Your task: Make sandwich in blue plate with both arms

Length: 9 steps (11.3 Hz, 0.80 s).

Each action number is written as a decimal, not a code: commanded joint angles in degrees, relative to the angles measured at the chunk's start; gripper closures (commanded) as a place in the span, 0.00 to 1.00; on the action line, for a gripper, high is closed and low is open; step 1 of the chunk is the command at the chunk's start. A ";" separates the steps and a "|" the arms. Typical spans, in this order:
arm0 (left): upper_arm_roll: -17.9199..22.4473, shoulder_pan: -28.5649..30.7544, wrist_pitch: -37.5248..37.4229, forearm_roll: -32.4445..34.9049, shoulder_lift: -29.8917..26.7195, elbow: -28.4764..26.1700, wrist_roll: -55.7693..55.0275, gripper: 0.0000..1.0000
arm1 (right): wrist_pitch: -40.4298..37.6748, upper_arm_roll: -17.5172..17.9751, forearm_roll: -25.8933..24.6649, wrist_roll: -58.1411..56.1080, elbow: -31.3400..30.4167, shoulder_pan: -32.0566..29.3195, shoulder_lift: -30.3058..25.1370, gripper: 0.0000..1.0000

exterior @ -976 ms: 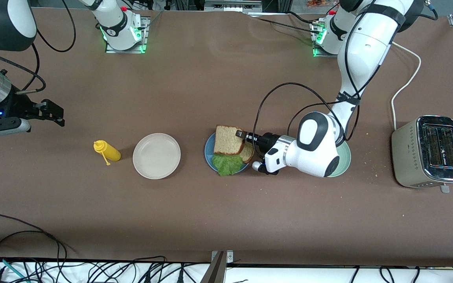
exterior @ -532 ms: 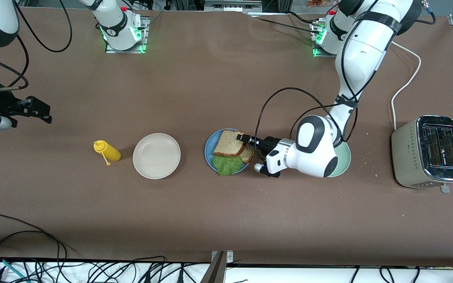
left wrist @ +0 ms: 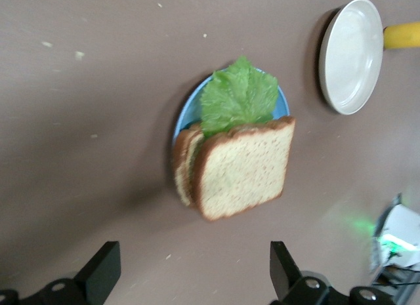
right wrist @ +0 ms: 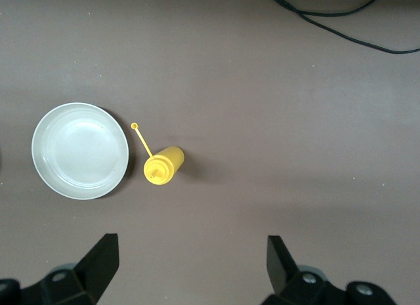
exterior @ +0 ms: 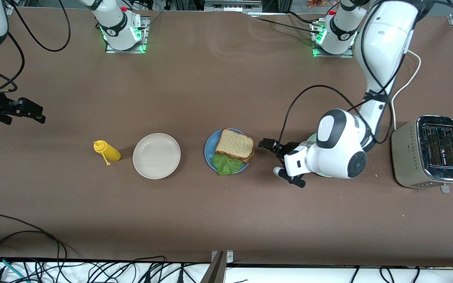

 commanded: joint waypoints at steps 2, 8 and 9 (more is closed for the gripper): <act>0.17 2.50 -7.96 17.76 -8.85 -1.64 -1.04 0.00 | -1.27 0.16 0.87 0.55 1.54 0.28 0.24 0.00; 5.26 1.45 -15.11 29.93 -24.13 -4.52 -6.58 0.00 | -1.27 0.16 0.26 1.25 1.54 0.37 0.24 0.00; 6.66 2.06 -14.59 29.84 -29.12 -8.89 -6.58 0.00 | -1.27 0.16 0.26 1.17 1.54 0.37 0.24 0.00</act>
